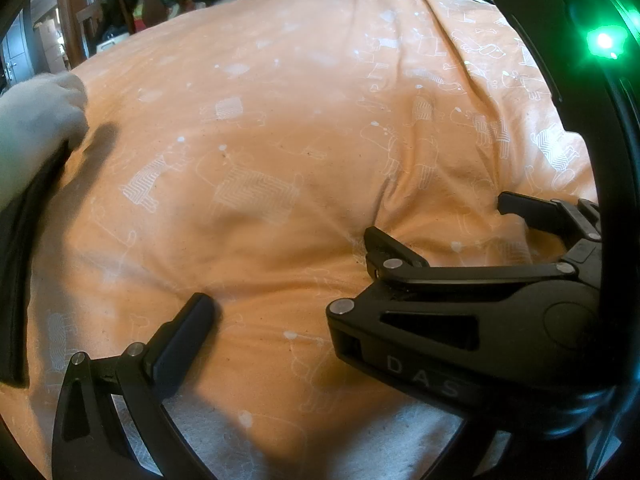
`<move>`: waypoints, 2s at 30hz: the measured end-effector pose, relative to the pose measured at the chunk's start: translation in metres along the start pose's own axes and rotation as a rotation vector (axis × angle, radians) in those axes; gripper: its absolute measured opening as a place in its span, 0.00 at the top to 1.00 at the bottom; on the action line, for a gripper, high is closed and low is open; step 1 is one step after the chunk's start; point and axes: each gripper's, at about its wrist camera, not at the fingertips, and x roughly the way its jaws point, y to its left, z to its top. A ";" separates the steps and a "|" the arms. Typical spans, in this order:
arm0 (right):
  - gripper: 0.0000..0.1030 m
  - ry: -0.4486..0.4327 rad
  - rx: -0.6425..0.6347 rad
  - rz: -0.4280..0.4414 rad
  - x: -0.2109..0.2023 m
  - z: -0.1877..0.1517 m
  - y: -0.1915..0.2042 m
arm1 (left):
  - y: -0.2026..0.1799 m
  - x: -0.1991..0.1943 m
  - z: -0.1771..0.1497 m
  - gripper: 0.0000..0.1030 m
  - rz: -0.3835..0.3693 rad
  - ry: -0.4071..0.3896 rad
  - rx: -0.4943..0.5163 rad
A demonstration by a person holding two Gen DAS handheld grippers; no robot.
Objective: Fold small clothes
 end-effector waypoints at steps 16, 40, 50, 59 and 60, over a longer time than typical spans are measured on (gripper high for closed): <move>0.00 0.006 -0.001 -0.001 0.000 0.000 0.000 | 0.000 0.000 0.000 0.00 0.000 0.001 0.000; 0.00 0.010 -0.002 -0.003 0.001 0.000 -0.001 | -0.002 0.000 0.001 0.00 -0.001 0.003 0.002; 0.00 0.014 -0.003 -0.004 0.003 0.003 0.000 | 0.003 0.000 0.002 0.00 0.002 0.001 0.007; 0.00 0.011 -0.002 -0.003 0.003 0.003 0.000 | 0.003 0.000 0.002 0.00 0.003 0.002 0.007; 0.00 0.013 -0.003 -0.004 0.003 0.003 0.000 | 0.003 0.000 0.002 0.00 0.004 0.003 0.008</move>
